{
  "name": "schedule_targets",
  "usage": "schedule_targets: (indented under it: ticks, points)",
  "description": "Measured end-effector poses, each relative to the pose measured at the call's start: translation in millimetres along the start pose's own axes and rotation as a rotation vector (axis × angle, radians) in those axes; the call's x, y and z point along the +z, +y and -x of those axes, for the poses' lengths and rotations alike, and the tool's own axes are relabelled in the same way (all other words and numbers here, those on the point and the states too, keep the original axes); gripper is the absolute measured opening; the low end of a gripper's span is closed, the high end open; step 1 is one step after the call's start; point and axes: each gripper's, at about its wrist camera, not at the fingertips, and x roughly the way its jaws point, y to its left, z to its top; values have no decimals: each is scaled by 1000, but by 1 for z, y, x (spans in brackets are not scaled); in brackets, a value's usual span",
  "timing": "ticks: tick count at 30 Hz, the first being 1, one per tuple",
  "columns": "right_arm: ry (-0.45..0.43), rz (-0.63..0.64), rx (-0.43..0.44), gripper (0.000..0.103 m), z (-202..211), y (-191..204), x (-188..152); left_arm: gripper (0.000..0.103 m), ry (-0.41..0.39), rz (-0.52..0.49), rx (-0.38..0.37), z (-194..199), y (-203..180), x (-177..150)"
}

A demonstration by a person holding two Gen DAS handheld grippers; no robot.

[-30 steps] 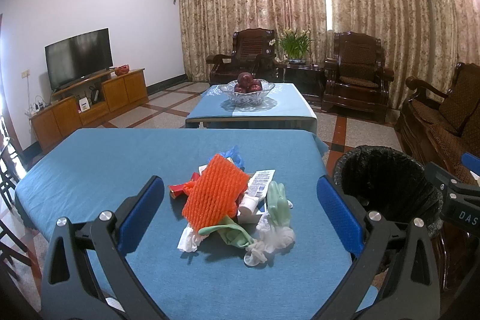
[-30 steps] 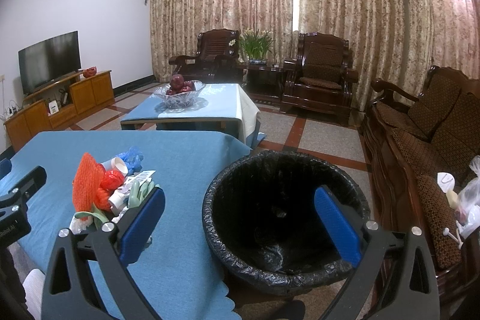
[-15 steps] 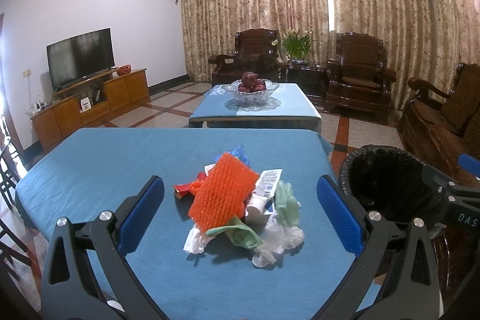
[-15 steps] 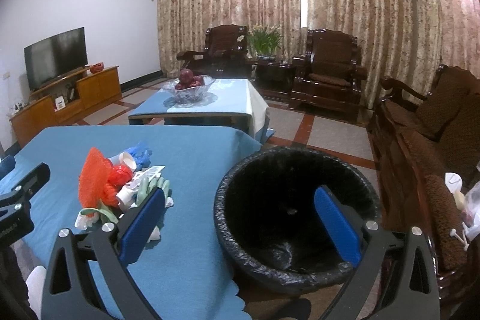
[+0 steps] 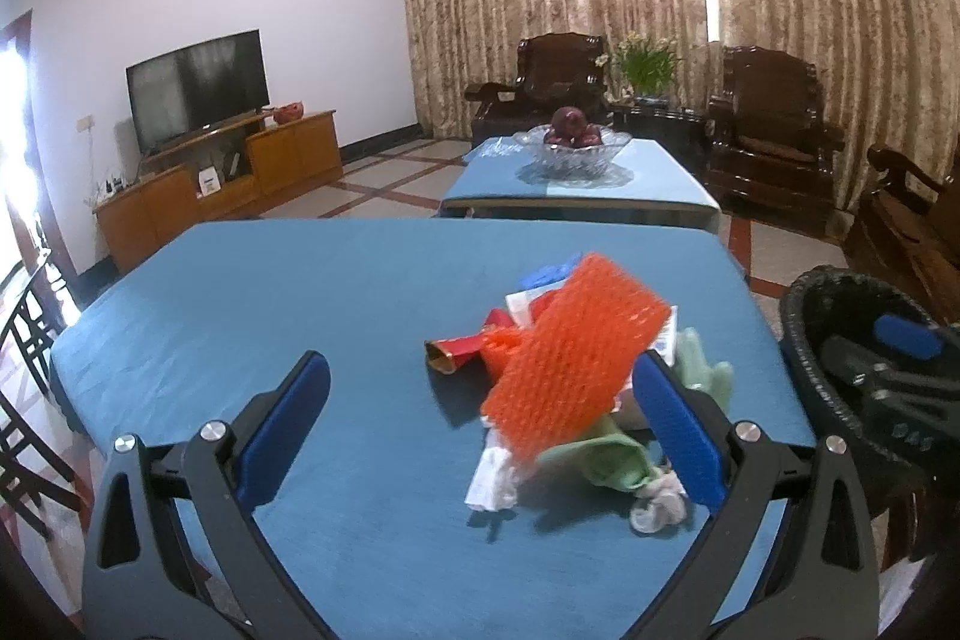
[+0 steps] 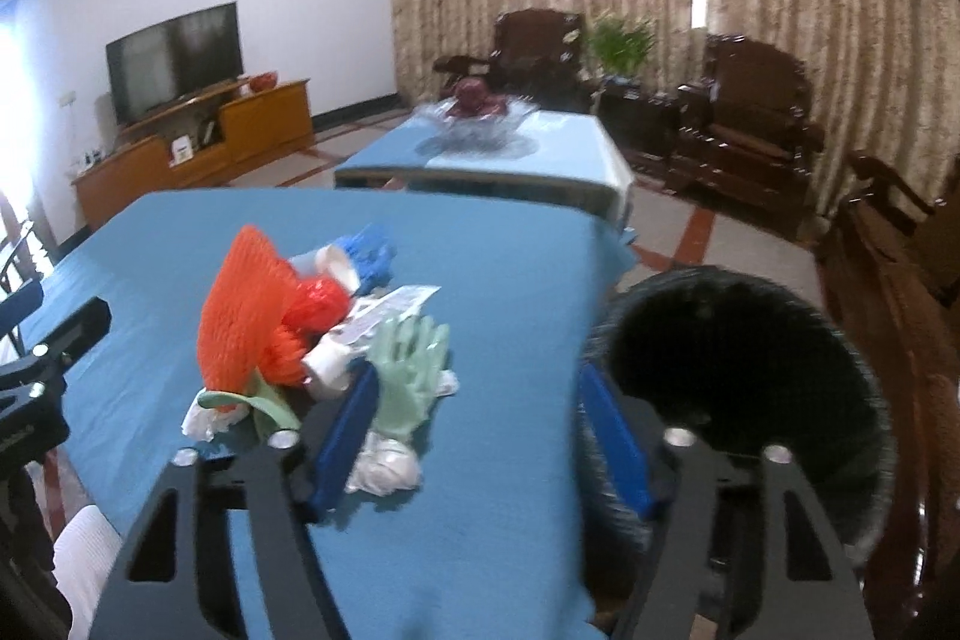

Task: Collect trash
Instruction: 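Grasp the green rubber glove with the right gripper while the left gripper reaches the orange foam net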

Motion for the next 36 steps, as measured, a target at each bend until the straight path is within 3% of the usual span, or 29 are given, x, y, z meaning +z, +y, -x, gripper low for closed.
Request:
schedule_targets:
  ticks: [5, 10, 12, 14, 19, 23, 28, 31, 33, 36]
  points:
    - [58, 18, 40, 56, -42, 21, -4, 82, 54, 4, -19, -24, 8, -8]
    - [128, 50, 66, 53, -81, 30, -13, 80, 97, 24, -39, -45, 13, -14]
    - [164, 56, 90, 47, -94, 31, -17, 80, 104, 26, -45, -52, 14, -17]
    - [186, 49, 140, 32, -101, 32, -19, 80, 114, 24, -58, -58, 12, -19]
    - [182, 54, 176, 17, -99, 27, -14, 79, 137, 26, -98, -72, 3, -19]
    - [148, 23, 179, 15, -85, 17, -7, 73, 141, 31, -132, -80, -6, -13]
    - [118, -11, 175, 12, -70, 2, 0, 53, 175, 14, -180, -93, -22, -10]
    - [109, -37, 183, 11, -63, -6, 1, 34, 189, -8, -198, -97, -31, -10]
    - [106, -49, 188, 10, -61, -11, 2, 14, 186, -13, -202, -99, -34, -10]
    - [87, -55, 189, 8, -53, -16, 6, 0, 176, -8, -209, -97, -35, -8]
